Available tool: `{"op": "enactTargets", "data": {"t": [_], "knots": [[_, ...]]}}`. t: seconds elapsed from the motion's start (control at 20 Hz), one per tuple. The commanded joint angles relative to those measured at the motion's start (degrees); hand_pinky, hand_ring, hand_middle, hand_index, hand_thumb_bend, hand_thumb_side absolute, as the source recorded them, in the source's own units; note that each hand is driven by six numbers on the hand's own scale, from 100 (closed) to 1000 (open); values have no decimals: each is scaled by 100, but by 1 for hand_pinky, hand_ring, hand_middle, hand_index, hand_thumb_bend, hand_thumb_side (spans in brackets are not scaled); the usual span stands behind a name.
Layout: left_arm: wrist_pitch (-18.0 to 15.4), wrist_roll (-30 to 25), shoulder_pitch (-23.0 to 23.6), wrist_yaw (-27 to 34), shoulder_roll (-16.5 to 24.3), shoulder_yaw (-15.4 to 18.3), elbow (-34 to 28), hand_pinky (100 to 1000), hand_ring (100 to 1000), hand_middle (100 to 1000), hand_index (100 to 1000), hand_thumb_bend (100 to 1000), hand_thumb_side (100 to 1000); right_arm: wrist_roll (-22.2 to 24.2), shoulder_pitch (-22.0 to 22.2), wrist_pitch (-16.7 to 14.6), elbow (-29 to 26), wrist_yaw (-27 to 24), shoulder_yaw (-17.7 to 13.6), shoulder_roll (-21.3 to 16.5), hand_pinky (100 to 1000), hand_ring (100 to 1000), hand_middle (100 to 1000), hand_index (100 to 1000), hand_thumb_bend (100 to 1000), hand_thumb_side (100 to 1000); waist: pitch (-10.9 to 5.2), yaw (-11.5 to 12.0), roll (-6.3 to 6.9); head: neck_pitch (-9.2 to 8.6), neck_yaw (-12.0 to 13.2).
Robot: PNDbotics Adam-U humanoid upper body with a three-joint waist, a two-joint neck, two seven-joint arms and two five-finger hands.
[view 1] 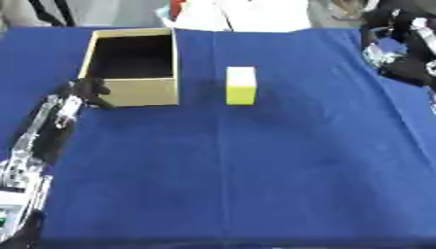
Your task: Pick up objects on the table and place them in the box.
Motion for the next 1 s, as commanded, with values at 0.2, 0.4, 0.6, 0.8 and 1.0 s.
{"op": "enactTargets", "data": {"t": [0.2, 0.4, 0.6, 0.8, 1.0], "knots": [[-2, 6, -37, 18, 79, 53, -84, 1000, 598, 647, 767, 232, 747, 19, -126, -9, -59, 21, -4, -115, 720, 782, 618, 798, 100, 391, -93, 0, -4, -48, 17], [1, 12, -35, 19, 79, 56, -82, 1000, 599, 648, 771, 233, 747, 32, -137, -15, -49, 26, 4, -118, 720, 783, 619, 799, 100, 392, -93, 2, -6, -47, 14], [4, 12, -34, 19, 81, 52, -80, 1000, 599, 648, 772, 232, 747, 83, -192, -34, 2, 67, 53, -130, 723, 785, 626, 803, 100, 386, -94, 4, -8, -43, 18], [8, 3, -31, 20, 83, 40, -75, 1000, 600, 648, 772, 232, 748, 381, -449, -192, 168, 180, 227, -181, 736, 803, 677, 831, 100, 378, -106, 10, -15, -37, 1], [8, -10, -25, 21, 83, 28, -70, 1000, 600, 648, 773, 232, 748, 1086, -830, -573, 521, 303, 452, -177, 769, 865, 765, 870, 139, 426, -121, 26, -17, -23, -16]]}}
